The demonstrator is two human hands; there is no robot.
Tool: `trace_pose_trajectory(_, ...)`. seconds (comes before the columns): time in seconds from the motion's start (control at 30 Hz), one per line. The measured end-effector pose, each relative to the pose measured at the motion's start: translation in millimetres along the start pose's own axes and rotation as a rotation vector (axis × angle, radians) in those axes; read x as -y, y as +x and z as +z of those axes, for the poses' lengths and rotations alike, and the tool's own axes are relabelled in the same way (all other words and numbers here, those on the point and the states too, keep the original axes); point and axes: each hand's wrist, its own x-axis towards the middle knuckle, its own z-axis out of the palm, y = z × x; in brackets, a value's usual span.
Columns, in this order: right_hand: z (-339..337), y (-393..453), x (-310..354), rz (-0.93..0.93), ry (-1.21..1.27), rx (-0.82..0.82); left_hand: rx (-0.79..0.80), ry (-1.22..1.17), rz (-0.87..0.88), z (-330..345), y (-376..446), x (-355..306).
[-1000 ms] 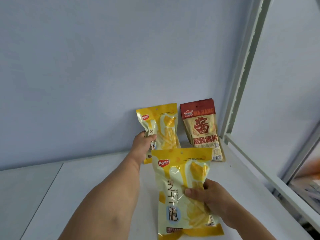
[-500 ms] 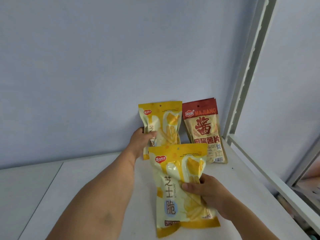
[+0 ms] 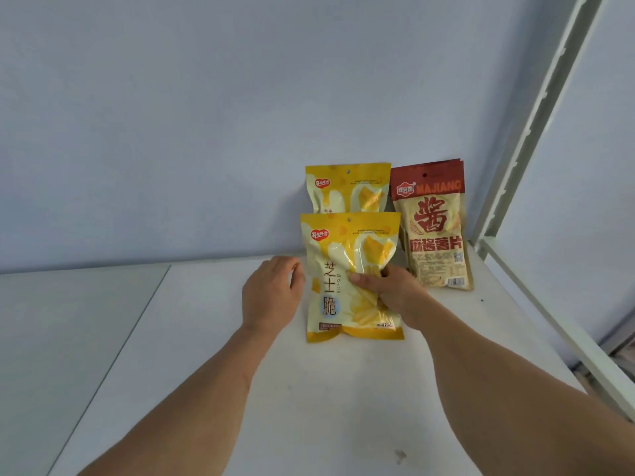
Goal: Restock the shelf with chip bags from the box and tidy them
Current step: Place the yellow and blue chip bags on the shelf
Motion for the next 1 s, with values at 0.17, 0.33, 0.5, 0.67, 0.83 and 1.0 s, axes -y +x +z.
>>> trace_pose_trajectory(0.17, 3, 23, 3, -0.024, -0.011, -0.065, 0.057, 0.066, 0.193, 4, -13, 11)
trace_pose_trajectory(0.33, 2, 46, 4, -0.060, -0.129, -0.143, 0.099, 0.126, 0.334, 20, -11, 15)
trace_pose_trajectory(0.5, 3, 73, 1, -0.081, -0.179, -0.203, 0.100, 0.157, 0.375, 31, -9, 16)
trace_pose_trajectory(0.67, 9, 75, 6, -0.077, -0.225, -0.242, 0.181, 0.201, 0.329, 12, -15, 20)
trace_pose_trajectory(0.83, 22, 47, 20, -0.024, -0.339, -0.324, 0.353, 0.236, 0.086, -41, -34, 8)
trace_pose_trajectory(1.0, 54, -23, 22, -0.106, -0.773, -0.406, 0.359, 0.390, -0.004, -113, -88, 0)
